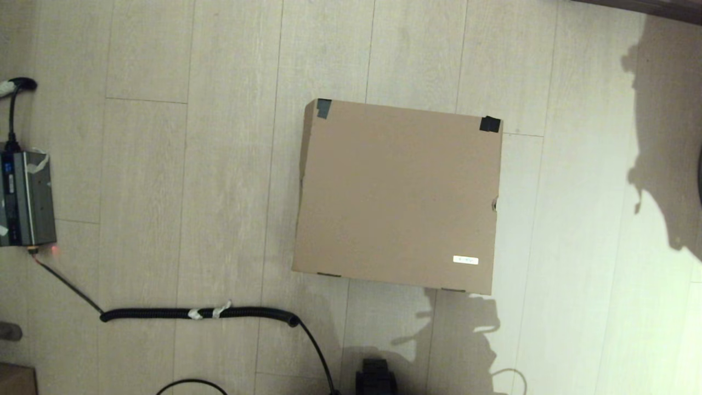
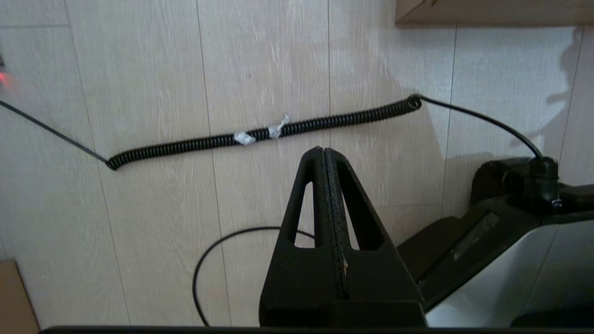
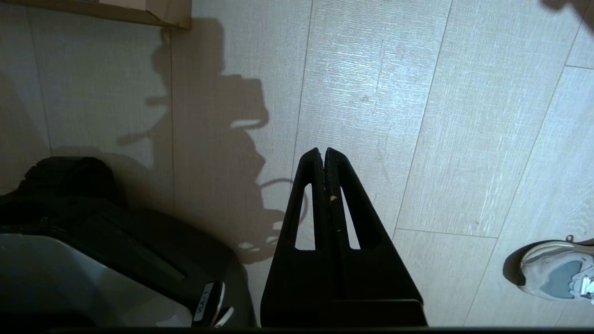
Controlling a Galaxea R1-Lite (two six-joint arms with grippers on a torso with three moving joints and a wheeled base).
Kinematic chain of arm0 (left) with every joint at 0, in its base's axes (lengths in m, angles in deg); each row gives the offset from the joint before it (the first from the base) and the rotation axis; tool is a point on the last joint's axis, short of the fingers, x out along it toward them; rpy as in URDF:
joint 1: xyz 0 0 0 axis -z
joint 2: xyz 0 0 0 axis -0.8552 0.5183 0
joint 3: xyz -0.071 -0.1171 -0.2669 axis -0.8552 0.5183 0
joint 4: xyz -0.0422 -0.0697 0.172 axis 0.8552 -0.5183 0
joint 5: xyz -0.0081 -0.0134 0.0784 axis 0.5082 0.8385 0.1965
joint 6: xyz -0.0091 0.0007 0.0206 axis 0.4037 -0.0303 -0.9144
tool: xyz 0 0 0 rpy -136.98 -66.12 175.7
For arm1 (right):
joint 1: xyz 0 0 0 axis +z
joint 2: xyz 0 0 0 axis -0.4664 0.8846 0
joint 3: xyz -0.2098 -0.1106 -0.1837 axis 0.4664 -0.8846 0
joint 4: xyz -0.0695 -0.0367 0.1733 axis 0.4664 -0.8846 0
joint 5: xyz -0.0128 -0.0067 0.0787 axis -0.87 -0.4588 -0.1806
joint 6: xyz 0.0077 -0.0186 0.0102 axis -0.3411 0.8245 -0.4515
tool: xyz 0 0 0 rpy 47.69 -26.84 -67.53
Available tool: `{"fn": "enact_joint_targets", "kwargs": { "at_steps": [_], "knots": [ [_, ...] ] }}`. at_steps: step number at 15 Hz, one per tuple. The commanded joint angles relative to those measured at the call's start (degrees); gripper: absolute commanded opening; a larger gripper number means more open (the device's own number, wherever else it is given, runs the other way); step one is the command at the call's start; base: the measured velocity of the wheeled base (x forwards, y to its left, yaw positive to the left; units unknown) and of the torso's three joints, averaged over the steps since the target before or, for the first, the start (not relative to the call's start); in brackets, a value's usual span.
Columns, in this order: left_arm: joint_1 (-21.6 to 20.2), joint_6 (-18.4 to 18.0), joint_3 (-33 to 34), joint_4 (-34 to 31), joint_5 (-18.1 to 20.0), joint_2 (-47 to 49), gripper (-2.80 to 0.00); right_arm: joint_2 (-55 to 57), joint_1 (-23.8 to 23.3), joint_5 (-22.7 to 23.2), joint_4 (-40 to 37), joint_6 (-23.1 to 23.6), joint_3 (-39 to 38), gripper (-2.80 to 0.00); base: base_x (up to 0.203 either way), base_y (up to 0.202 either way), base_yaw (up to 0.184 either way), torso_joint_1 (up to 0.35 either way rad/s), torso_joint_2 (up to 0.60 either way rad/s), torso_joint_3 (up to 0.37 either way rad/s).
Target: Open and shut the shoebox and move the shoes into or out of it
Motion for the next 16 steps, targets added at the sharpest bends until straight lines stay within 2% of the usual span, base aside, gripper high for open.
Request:
{"fn": "enact_joint_targets", "kwargs": {
  "at_steps": [1,10,16],
  "knots": [
    [0.0,0.0,0.5,0.3,0.1,-0.5,-2.8,-0.2,0.0,0.1,-0.1,-0.4,0.0,-2.8,0.0,0.0,0.0,0.0,0.0,0.0],
    [0.0,0.0,0.5,0.3,0.1,-0.5,-2.8,-0.2,0.0,-0.2,0.0,-0.8,-0.1,-2.8,0.0,0.0,0.0,0.0,0.0,0.0],
    [0.0,0.0,0.5,0.4,0.1,-0.5,-2.8,-0.1,0.0,-0.4,0.1,-3.8,-0.1,-2.8,0.0,0.0,0.0,0.0,0.0,0.0]
  ]
}}
